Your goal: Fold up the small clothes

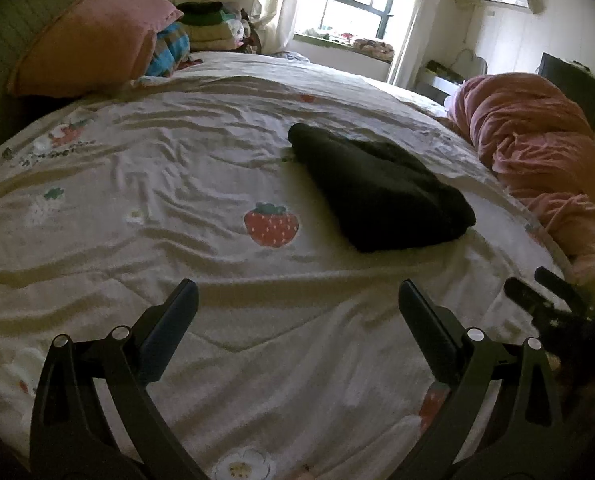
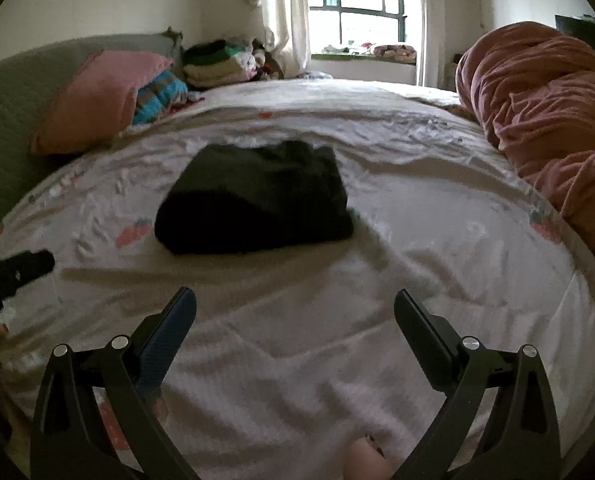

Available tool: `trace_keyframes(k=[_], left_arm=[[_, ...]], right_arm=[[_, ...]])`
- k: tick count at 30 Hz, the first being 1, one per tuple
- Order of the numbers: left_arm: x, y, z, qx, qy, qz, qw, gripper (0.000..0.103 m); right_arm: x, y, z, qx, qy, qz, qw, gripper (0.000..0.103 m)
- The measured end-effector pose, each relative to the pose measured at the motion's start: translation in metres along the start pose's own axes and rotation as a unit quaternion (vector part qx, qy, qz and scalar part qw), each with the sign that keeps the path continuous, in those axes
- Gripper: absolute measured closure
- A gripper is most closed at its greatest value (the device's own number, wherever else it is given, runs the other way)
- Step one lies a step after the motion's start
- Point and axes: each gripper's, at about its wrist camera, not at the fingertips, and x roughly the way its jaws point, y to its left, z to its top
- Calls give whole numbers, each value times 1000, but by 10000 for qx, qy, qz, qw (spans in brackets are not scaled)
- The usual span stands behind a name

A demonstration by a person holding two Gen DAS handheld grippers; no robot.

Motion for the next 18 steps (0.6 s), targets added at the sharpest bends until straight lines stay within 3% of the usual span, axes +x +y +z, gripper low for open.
trace_keyframes(k=[18], left_arm=[[-1,-2,-6,18,37,115,9999,9]], right_arm=[[3,-4,-11,51,201,-12,9998,5]])
